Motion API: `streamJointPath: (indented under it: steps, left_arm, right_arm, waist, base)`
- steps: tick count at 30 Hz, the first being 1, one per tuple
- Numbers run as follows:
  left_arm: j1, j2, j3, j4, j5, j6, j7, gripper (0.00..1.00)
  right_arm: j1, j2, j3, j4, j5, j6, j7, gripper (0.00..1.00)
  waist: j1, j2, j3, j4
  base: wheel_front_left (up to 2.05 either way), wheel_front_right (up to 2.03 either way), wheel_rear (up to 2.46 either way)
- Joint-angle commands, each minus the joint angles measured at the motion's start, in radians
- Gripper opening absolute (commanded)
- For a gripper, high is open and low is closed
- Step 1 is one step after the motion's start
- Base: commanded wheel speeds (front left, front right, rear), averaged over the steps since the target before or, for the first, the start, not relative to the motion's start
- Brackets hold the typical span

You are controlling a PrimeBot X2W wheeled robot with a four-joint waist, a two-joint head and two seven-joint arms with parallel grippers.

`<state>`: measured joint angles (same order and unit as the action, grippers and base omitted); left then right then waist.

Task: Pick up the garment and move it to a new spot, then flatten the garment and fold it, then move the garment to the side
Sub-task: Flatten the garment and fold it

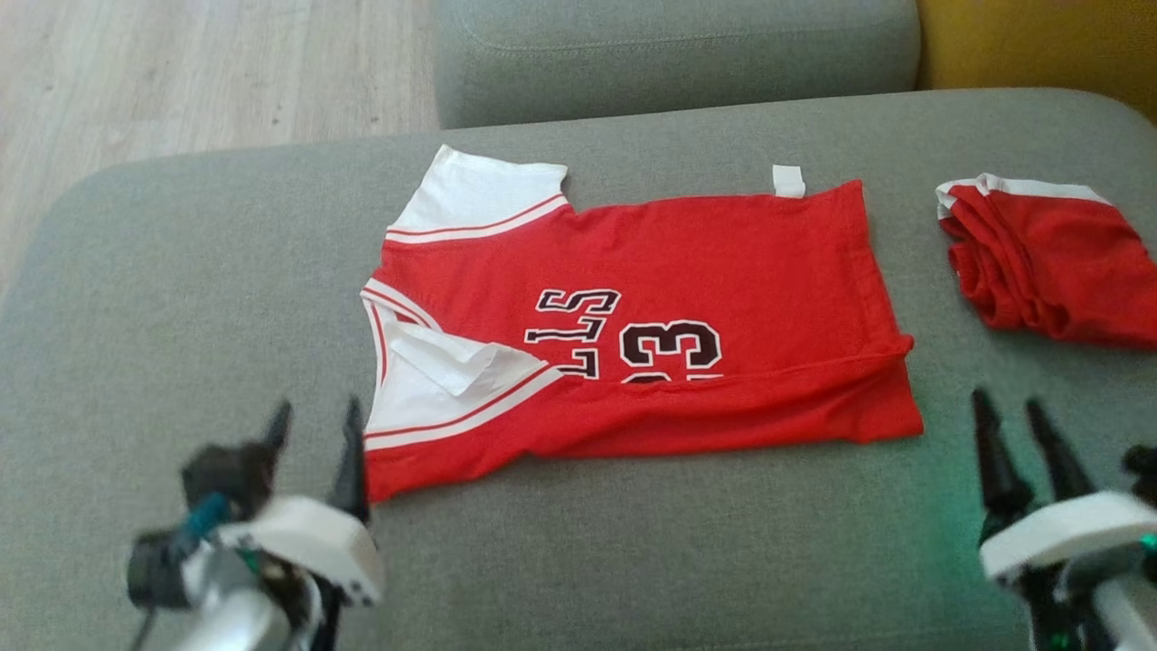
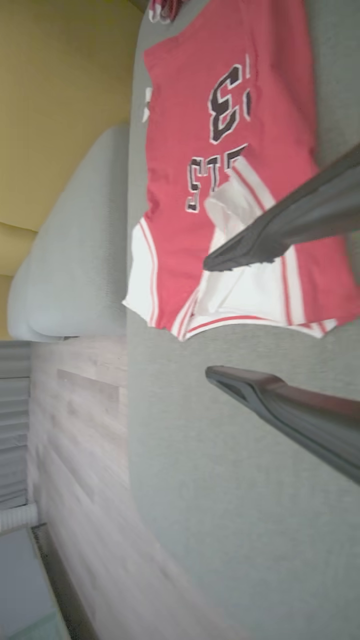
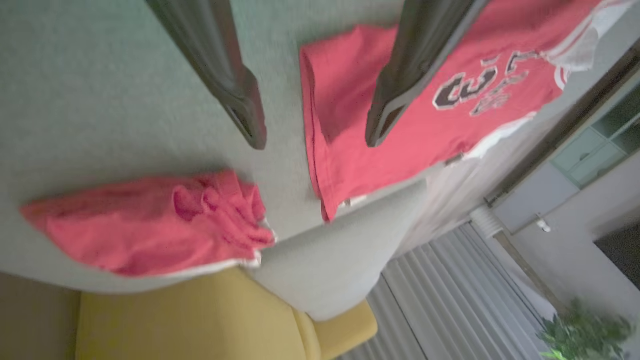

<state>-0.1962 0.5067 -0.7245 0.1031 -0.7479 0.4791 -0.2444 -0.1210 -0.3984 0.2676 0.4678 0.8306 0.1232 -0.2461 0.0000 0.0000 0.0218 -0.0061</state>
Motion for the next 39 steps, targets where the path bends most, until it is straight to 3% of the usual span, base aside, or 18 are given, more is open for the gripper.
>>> streamJointPath:
  steps: [1, 6, 15, 27, 28, 29, 31, 32, 39]
  left_arm:
    - [-0.036, 0.010, 0.052, -0.021, 0.009, 0.006, -0.012, 1.00]
    - [-0.021, -0.022, 0.003, 0.068, 0.019, -0.041, 0.003, 1.00]
    - [-0.136, -0.107, -0.064, 0.276, -0.024, -0.137, 0.148, 1.00]
    - [-0.183, -0.166, -0.059, 0.406, -0.082, -0.167, 0.214, 1.00]
    - [-0.186, -0.169, -0.062, 0.411, -0.084, -0.171, 0.218, 1.00]
    - [-0.188, -0.173, -0.062, 0.414, -0.089, -0.177, 0.222, 0.71]
    - [-0.192, -0.178, -0.065, 0.422, -0.092, -0.185, 0.225, 0.02]
    - [-0.195, -0.179, -0.066, 0.424, -0.091, -0.187, 0.222, 0.00]
    - [-0.181, -0.146, -0.056, 0.408, -0.098, -0.192, 0.213, 0.00]
  right_arm:
    - [-0.013, -0.009, -0.001, -0.021, -0.025, 0.008, 0.011, 1.00]
    - [-0.022, 0.043, -0.033, 0.018, -0.126, 0.008, 0.118, 1.00]
    - [-0.127, 0.115, -0.083, 0.138, -0.245, 0.008, 0.285, 1.00]
    - [-0.184, 0.147, -0.066, 0.211, -0.281, 0.008, 0.373, 1.00]
    - [-0.184, 0.147, -0.060, 0.216, -0.280, 0.008, 0.378, 0.96]
    - [-0.185, 0.148, -0.054, 0.220, -0.276, 0.008, 0.382, 0.78]
    - [-0.186, 0.147, -0.041, 0.226, -0.271, 0.008, 0.386, 0.18]
    - [-0.187, 0.148, -0.038, 0.225, -0.264, 0.008, 0.380, 0.00]
    - [-0.183, 0.109, -0.041, 0.225, -0.233, 0.008, 0.351, 0.00]
  waist:
    - [0.0000, 0.0000, 0.003, 0.001]
    - [0.0000, 0.0000, 0.019, 0.005]
    - [0.0000, 0.0000, 0.059, 0.014]
    - [0.0000, 0.0000, 0.099, 0.014]
    - [0.0000, 0.0000, 0.101, 0.015]
    - [0.0000, 0.0000, 0.103, 0.015]
    - [0.0000, 0.0000, 0.104, 0.017]
    - [0.0000, 0.0000, 0.103, 0.018]
    - [0.0000, 0.0000, 0.063, 0.023]
  base:
    - [0.00, 0.00, 0.00]
    - [0.00, 0.00, 0.00]
    - [0.00, 0.00, 0.00]
    - [0.00, 0.00, 0.00]
    - [0.00, 0.00, 0.00]
    - [0.00, 0.00, 0.00]
    - [0.00, 0.00, 0.00]
    - [0.00, 0.00, 0.00]
    - [0.00, 0.00, 0.00]
